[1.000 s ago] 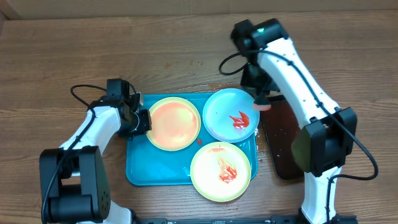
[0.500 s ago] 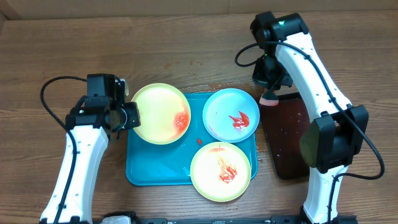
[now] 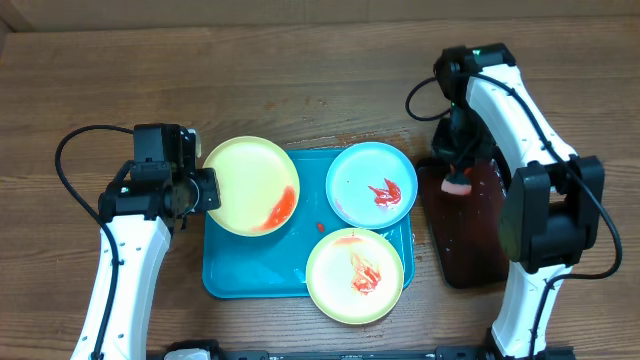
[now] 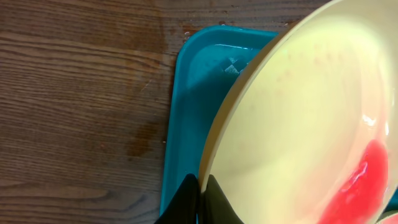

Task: Clean dirty plates on tray and stack at the side
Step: 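Lift the yellow plate with the left gripper and carry it rightward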

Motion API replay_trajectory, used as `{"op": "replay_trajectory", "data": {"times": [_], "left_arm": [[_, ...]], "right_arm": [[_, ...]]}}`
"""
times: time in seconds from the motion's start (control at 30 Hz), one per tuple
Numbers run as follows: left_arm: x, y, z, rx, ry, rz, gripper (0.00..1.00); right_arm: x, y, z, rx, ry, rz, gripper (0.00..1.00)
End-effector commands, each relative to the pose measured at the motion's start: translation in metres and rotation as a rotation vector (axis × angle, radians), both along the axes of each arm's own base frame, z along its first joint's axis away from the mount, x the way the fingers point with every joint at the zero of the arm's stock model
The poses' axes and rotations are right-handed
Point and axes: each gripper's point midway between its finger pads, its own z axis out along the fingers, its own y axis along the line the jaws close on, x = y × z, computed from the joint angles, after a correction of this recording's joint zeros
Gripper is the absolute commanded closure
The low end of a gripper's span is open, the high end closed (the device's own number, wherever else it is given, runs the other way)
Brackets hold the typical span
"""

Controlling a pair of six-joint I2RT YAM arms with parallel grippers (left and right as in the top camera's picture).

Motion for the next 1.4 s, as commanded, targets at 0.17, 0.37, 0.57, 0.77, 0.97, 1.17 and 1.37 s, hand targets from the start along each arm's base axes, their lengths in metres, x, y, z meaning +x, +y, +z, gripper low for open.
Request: {"op": "replay_trajectory", "data": {"times": [0.17,0.37,0.57,0.77,0.97,1.17,1.37], "left_arm": [[0.007,-0.011,0.016,0.084,-0.057,-0.024,0.96],[0.006,-0.022,0.019,0.142,-0.062,-0.045,0.95],[0.011,-0.038,0.039,0.144,-0.097,-0.068,0.96],[0.016,-0.066,0.068,0.106,-0.160,-0.115,0.96],[0.014,-0.104,0.077,0.006,-0.185,-0.171,0.95],[0.017,-0.125,0.066,-0.083,-0.146,-0.210,0.95],[0.023,-0.148,0.051,-0.166,-0.098,-0.270,0.95]], "right_arm": [[-0.013,-0.014,-0.009,-0.003,0.033,-0.030,0.96],[-0.014,-0.015,-0.009,-0.003,0.037,-0.031,0.96],[-0.015,-0.015,-0.009,0.001,0.043,-0.015,0.96],[-0.013,-0.018,-0.009,0.003,0.034,-0.013,0.96],[-0.008,-0.020,0.006,0.010,-0.024,0.006,0.96],[0.005,-0.020,0.055,0.023,-0.222,0.022,0.96],[0.014,-0.020,0.130,0.041,-0.505,0.134,0.96]]}}
